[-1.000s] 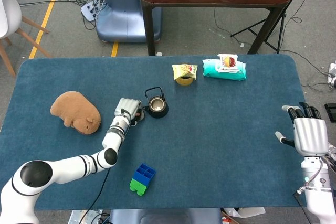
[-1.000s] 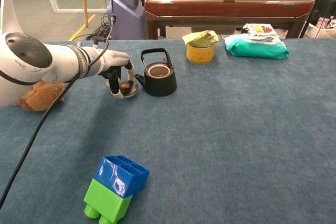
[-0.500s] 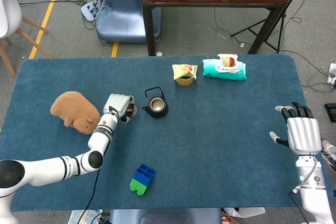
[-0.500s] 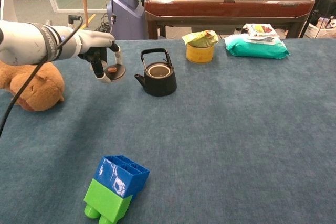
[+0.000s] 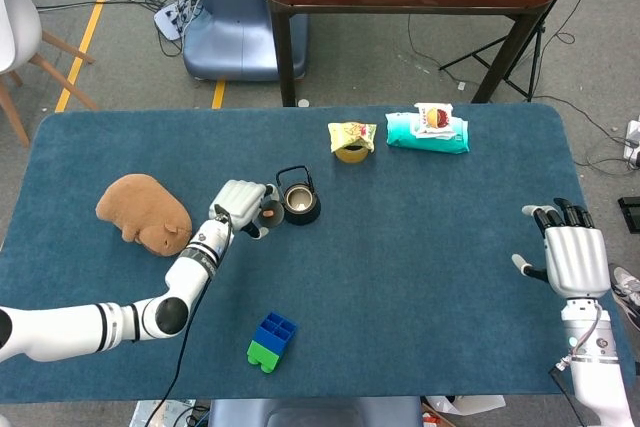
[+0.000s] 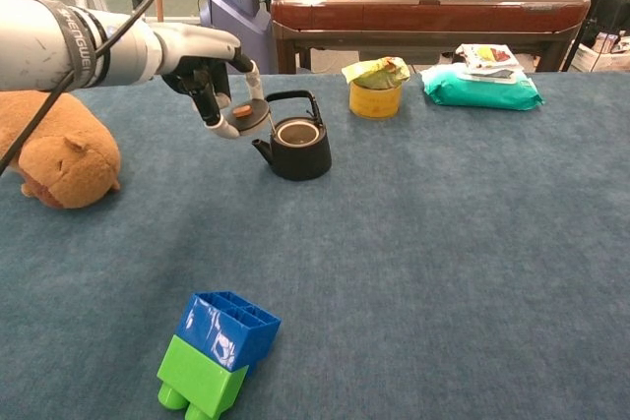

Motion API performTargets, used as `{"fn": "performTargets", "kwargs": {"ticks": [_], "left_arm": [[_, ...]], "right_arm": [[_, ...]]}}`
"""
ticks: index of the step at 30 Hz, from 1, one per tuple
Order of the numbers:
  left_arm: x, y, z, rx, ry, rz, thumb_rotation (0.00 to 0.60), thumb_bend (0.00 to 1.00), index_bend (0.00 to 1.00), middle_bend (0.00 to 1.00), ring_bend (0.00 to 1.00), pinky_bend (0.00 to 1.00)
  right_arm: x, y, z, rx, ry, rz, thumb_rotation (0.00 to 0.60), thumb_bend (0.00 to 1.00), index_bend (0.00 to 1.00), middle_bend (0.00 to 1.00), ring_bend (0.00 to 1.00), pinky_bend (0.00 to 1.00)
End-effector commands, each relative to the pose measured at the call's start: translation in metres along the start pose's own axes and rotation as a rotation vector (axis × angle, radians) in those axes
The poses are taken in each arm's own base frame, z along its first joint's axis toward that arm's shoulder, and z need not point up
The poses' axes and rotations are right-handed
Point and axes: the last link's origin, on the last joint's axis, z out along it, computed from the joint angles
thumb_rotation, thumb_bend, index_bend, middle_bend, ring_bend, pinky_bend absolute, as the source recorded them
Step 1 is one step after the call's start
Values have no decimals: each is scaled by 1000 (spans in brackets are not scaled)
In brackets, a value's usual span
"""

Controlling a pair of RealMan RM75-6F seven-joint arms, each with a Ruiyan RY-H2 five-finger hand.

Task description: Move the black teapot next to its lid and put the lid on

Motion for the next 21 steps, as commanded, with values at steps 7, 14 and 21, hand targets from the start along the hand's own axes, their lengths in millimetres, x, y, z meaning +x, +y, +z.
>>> {"fn": "performTargets", "kwargs": {"ticks": [7, 14, 21], "left_arm": [[-4, 26, 21, -17, 14, 48, 600, 267, 477, 890, 939, 1000], [-5, 28, 38, 23, 23, 68, 600, 267, 477, 890, 939, 1000], [-6, 31, 51, 44, 12, 84, 600, 267, 477, 890, 939, 1000]], "right_arm": [[0, 4, -3, -12, -3, -8, 600, 89, 316, 359, 180, 216], [0, 9, -3, -30, -11, -12, 600, 90, 316, 359, 180, 216], [-1, 11, -3, -38, -18, -16, 600, 89, 316, 359, 180, 216]]}}
